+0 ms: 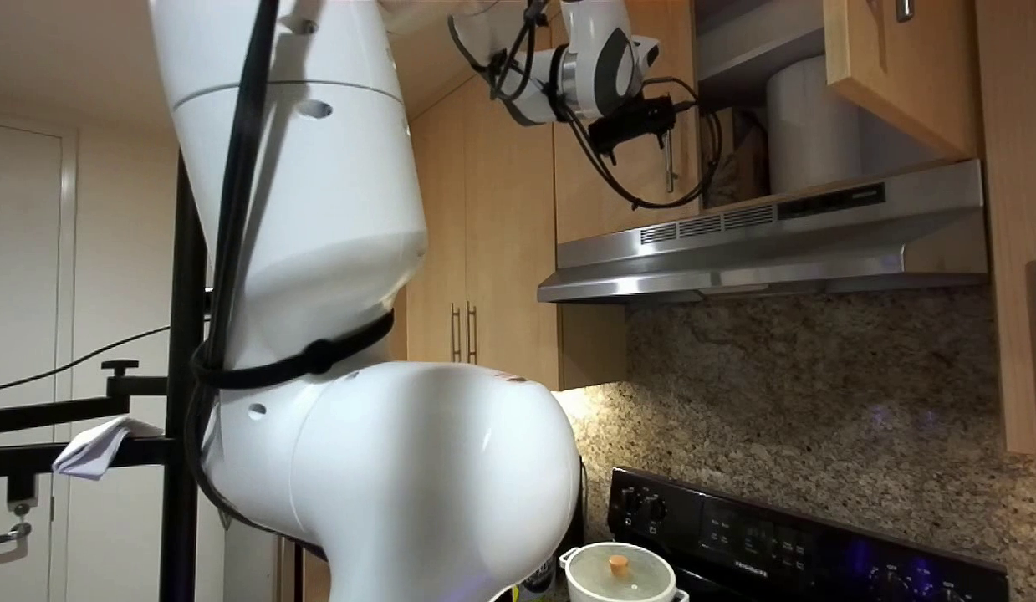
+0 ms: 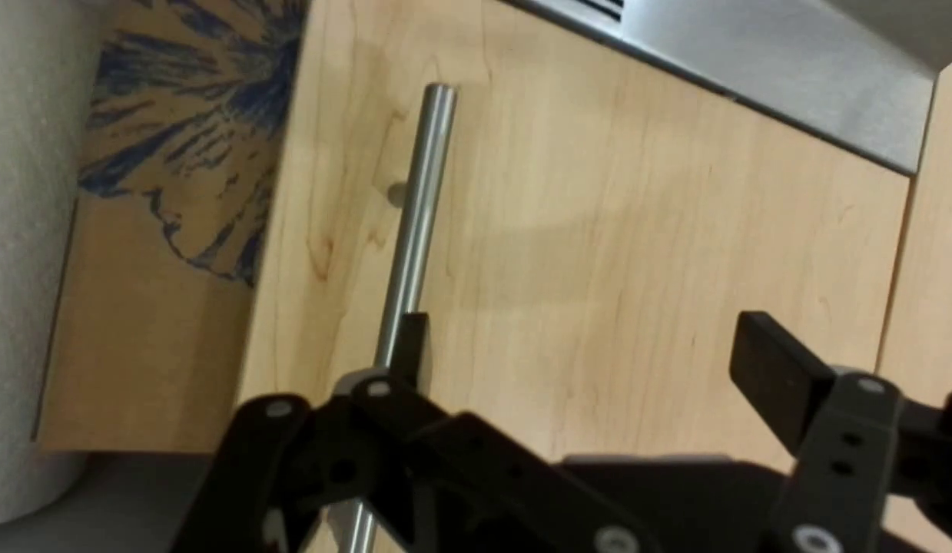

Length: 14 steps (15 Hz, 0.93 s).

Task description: Open the left door of the cabinet

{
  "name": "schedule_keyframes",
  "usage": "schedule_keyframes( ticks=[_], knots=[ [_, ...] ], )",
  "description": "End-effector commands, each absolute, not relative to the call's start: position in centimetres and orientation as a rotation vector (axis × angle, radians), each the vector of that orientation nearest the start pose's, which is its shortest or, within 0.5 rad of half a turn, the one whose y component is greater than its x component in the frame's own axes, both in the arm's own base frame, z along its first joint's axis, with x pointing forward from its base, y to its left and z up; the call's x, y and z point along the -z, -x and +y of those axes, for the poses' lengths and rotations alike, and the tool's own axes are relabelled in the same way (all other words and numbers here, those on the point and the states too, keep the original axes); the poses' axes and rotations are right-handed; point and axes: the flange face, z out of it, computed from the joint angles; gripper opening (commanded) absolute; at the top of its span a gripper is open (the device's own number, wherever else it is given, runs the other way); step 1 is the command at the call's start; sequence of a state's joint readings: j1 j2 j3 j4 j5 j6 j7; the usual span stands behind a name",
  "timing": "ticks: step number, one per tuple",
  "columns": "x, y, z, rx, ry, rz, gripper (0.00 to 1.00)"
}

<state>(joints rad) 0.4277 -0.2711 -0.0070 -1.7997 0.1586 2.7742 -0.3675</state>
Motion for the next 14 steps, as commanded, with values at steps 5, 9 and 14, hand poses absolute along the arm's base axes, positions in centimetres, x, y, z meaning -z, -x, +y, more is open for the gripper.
schedule_keyframes(
  ticks=[5,9,14],
  knots=[
    [-84.0,-50.0,16.9,1.621,2.206,-0.964,1.0],
    [-84.4,-52.3,15.7,1.516,2.179,-1.053,1.0],
    [-83.8,-55.2,14.9,1.363,2.14,-1.143,1.0]
  ],
)
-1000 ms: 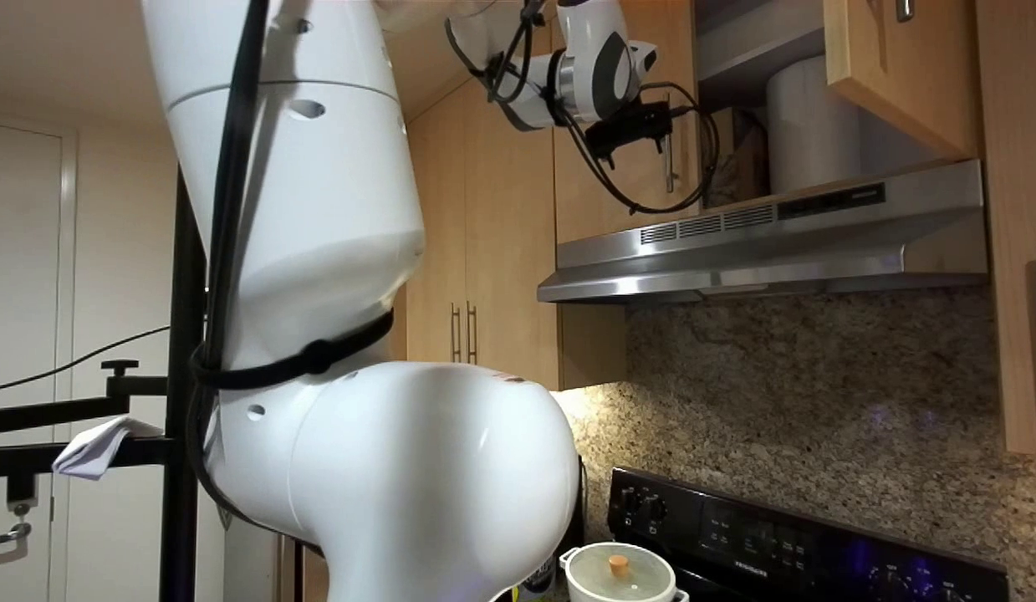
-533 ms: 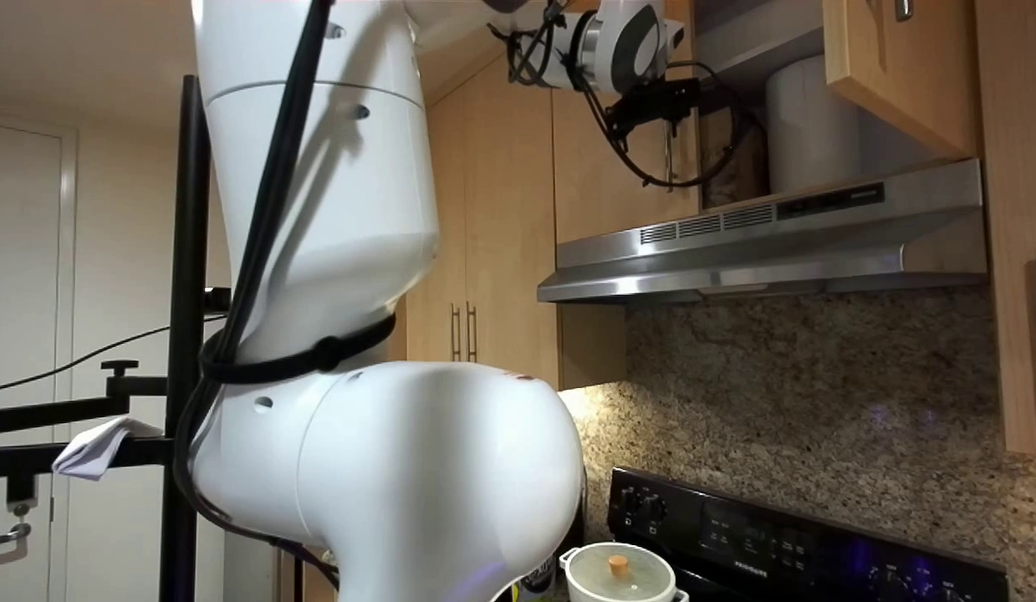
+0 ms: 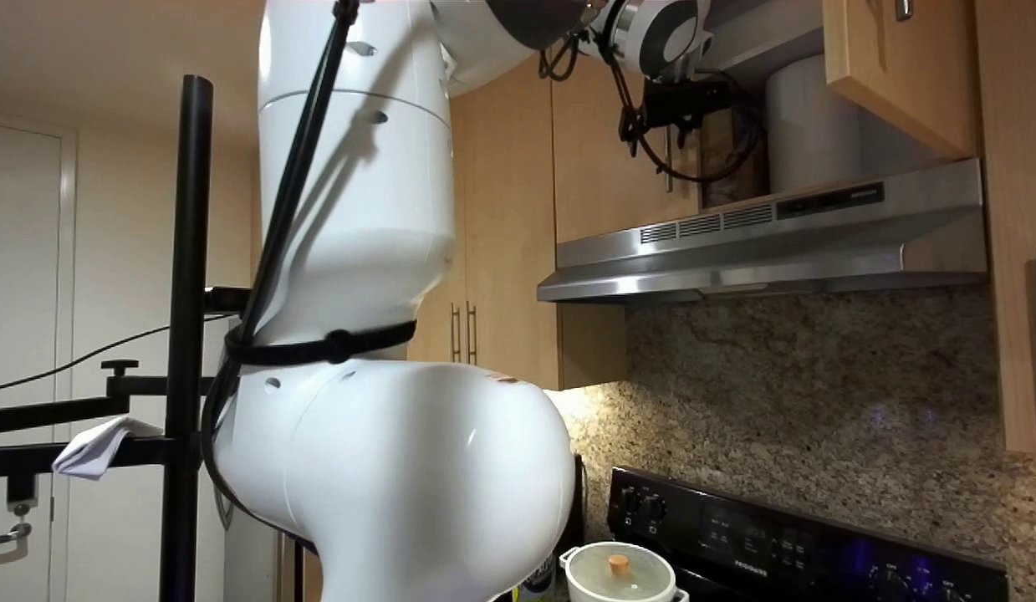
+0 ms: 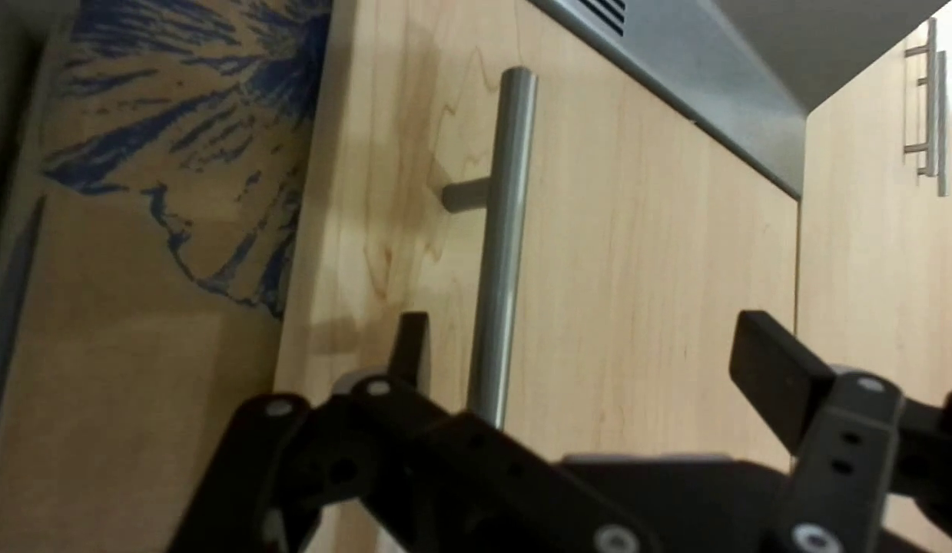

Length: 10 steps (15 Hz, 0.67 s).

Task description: Open the left door of the cabinet

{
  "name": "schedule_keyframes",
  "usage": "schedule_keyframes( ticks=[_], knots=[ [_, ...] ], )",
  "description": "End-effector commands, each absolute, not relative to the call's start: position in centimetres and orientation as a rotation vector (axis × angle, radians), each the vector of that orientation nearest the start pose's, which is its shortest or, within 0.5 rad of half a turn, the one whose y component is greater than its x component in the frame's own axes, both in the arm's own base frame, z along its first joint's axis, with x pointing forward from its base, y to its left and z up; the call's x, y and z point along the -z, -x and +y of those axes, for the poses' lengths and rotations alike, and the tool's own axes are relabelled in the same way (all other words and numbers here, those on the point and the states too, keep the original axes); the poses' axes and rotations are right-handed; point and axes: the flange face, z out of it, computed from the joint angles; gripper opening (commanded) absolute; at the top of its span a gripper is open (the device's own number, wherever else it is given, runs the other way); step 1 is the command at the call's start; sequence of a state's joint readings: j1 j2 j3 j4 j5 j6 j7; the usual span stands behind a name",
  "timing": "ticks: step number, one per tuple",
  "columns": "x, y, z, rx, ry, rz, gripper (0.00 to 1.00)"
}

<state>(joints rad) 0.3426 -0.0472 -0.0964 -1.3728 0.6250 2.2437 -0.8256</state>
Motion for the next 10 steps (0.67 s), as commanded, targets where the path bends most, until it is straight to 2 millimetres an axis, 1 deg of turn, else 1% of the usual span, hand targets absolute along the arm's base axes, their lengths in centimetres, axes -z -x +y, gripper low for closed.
schedule_keyframes(
  ticks=[1,3,5,10],
  knots=[
    [-83.7,-55.7,14.7,1.351,2.137,-1.152,1.0],
    [-83.7,-56.4,14.9,1.34,2.128,-1.163,1.0],
    [-83.5,-56.9,15.5,1.308,2.126,-1.191,1.0],
    [-82.9,-58.0,17.8,1.268,2.151,-1.211,1.0]
  ],
)
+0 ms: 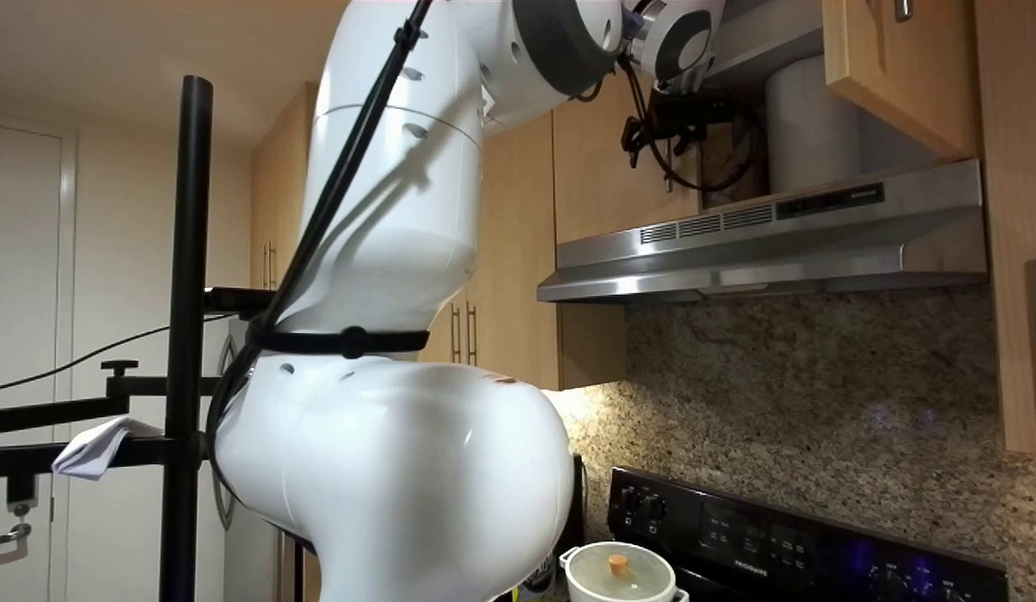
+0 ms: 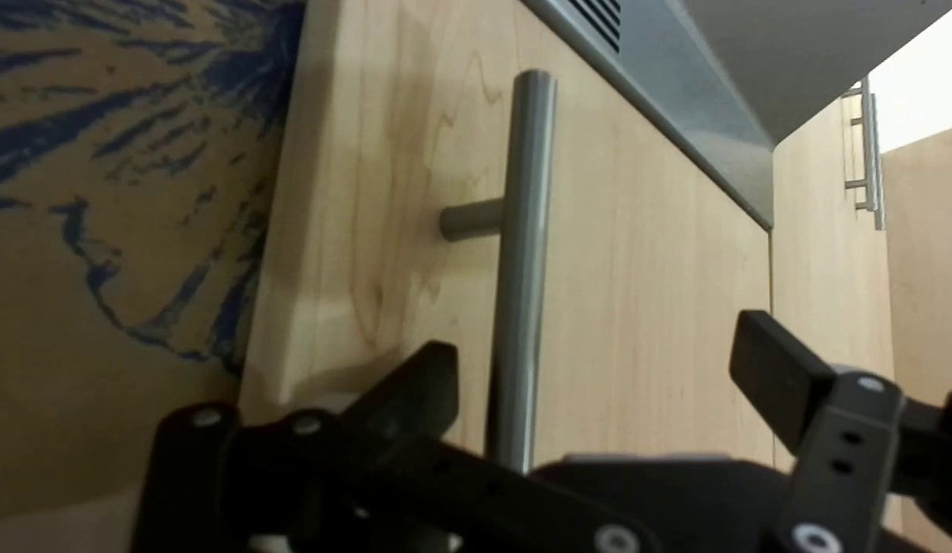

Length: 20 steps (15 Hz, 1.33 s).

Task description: Open the left door of the cabinet

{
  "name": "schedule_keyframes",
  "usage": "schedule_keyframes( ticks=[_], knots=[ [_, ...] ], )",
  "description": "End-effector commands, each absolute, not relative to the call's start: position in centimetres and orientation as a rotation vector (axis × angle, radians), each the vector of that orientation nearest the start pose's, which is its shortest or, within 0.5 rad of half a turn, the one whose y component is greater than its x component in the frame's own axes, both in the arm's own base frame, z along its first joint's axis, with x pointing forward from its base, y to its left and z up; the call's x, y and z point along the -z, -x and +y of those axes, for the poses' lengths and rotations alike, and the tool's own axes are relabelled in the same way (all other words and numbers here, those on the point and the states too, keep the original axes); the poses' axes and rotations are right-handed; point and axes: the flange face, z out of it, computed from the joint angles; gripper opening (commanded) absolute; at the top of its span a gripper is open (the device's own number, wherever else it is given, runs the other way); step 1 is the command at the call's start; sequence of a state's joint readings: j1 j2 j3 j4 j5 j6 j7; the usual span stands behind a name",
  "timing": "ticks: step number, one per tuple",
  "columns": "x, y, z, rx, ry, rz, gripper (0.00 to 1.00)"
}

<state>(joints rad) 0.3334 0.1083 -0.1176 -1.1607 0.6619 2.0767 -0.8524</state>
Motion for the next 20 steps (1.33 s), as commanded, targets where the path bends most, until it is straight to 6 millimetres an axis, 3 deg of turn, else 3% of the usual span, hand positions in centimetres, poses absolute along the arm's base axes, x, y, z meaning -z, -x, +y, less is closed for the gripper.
schedule_keyframes(
  ticks=[1,20],
  knots=[
    [-82.9,-58.1,18.0,1.265,2.152,-1.218,1.0],
    [-83.0,-53.8,21.1,1.24,2.139,-1.335,1.0]
  ],
)
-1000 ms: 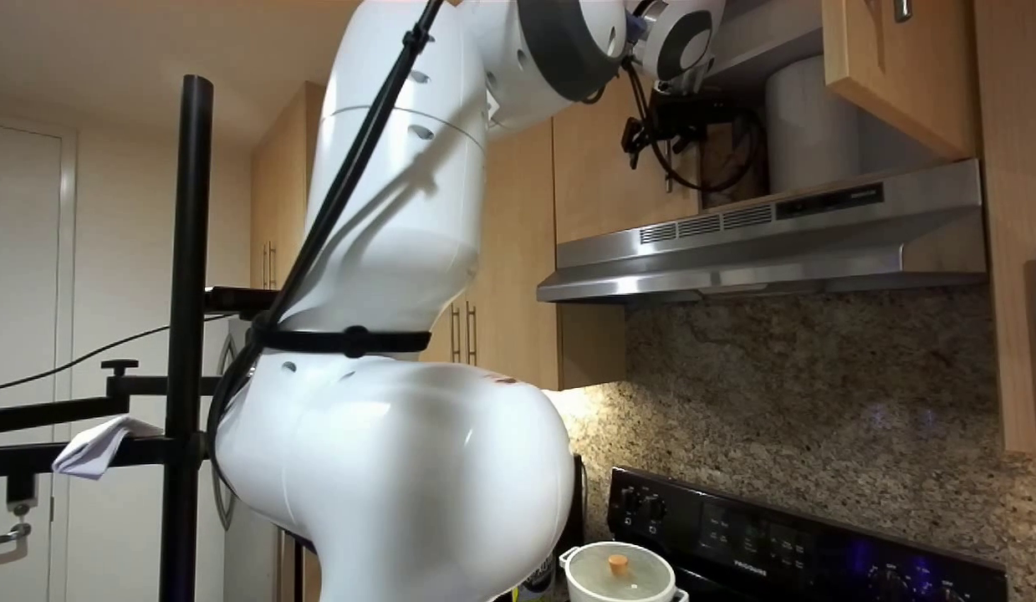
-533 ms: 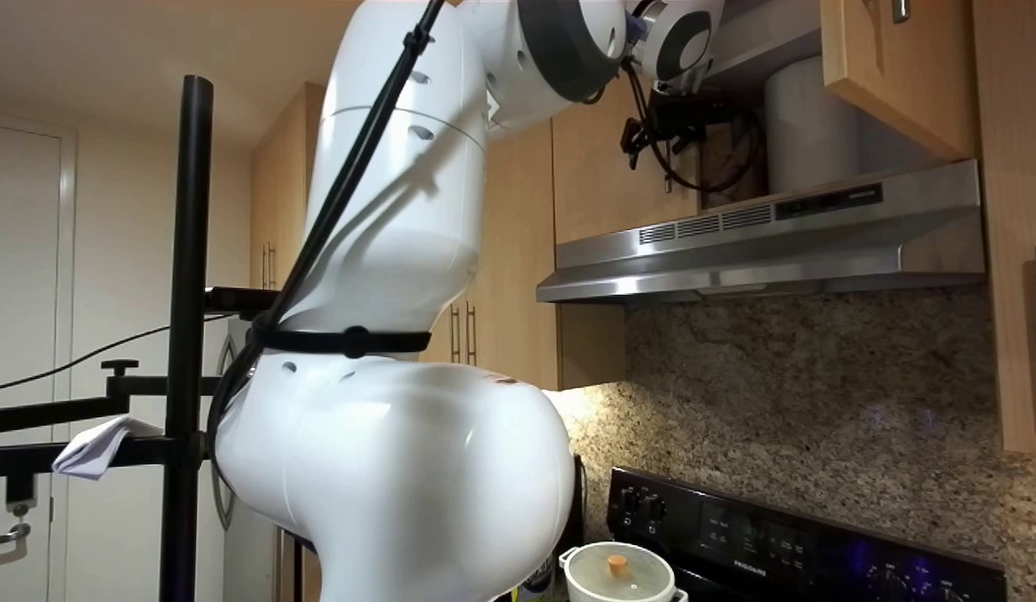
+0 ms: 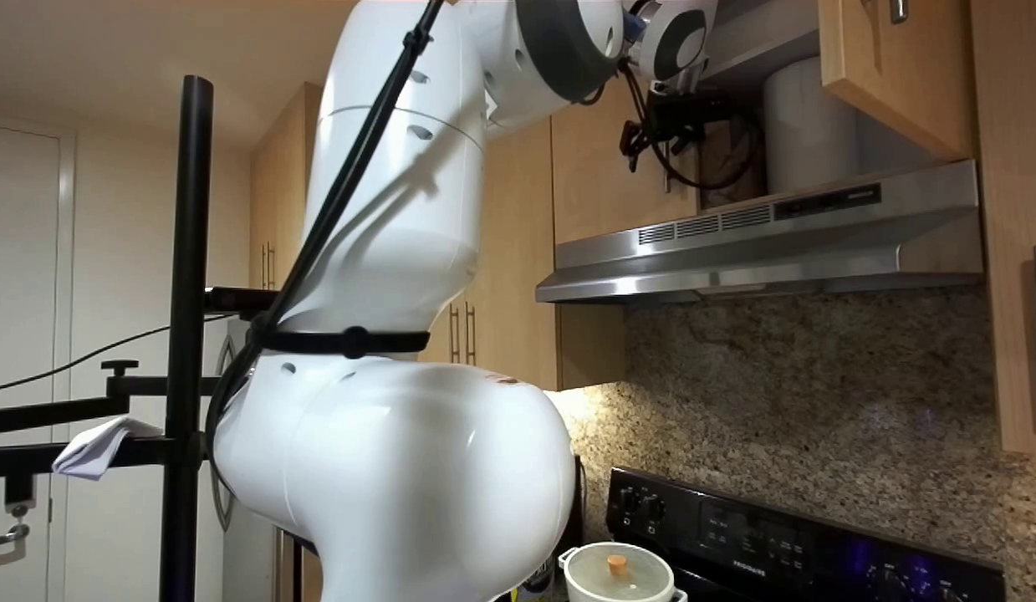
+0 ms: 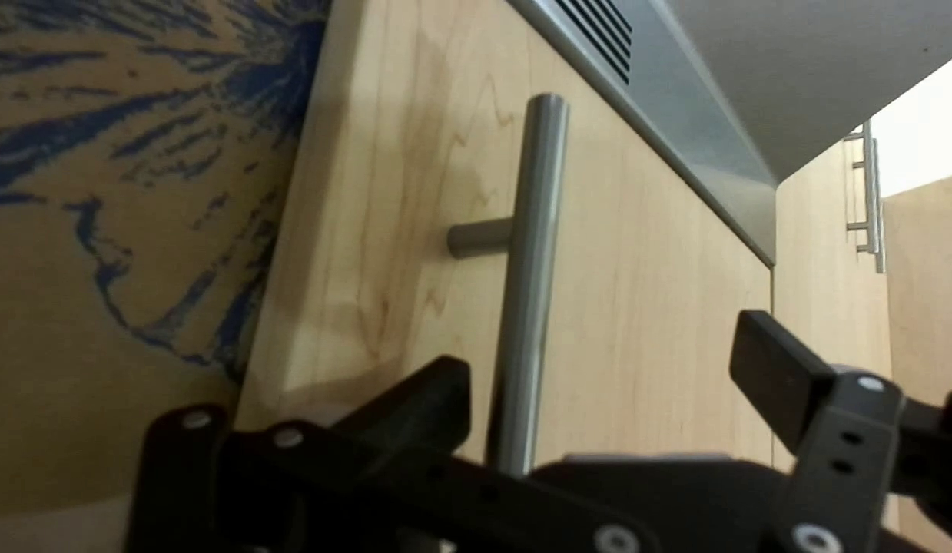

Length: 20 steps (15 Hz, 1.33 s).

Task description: Open the left door of the cabinet

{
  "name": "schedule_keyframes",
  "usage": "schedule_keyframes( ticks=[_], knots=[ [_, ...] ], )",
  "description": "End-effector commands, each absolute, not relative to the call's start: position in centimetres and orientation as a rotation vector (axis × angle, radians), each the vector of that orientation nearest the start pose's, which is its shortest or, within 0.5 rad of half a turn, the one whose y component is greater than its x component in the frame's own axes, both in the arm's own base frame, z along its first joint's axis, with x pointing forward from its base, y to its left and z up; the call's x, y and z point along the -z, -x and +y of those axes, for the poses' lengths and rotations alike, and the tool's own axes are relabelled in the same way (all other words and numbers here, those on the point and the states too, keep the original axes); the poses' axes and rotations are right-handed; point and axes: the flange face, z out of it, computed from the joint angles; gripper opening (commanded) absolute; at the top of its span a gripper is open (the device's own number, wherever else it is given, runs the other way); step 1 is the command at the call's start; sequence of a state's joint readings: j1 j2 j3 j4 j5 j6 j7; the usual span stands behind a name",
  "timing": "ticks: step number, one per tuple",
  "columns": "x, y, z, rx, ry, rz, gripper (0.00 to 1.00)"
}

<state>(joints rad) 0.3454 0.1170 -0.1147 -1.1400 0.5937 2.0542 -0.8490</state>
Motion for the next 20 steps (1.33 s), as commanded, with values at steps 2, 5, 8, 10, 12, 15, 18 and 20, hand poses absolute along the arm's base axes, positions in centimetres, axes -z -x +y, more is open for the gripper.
schedule_keyframes(
  ticks=[2,5,8,10,12,15,18,20],
  knots=[
    [-83.2,-52.7,21.5,1.277,2.16,-1.329,1.0],
    [-83.0,-50.8,23.0,1.364,2.176,-1.304,1.0],
    [-81.9,-49.5,24.5,1.439,2.207,-1.27,1.0],
    [-81.5,-48.7,25.0,1.483,2.249,-1.238,1.0],
    [-81.3,-47.8,25.4,1.511,2.302,-1.194,1.0],
    [-81.3,-46.5,26.0,1.515,2.383,-1.139,1.0],
    [-81.5,-45.8,26.7,1.48,2.456,-1.099,1.0],
    [-81.5,-45.6,26.9,1.414,2.475,-1.102,1.0]
  ],
)
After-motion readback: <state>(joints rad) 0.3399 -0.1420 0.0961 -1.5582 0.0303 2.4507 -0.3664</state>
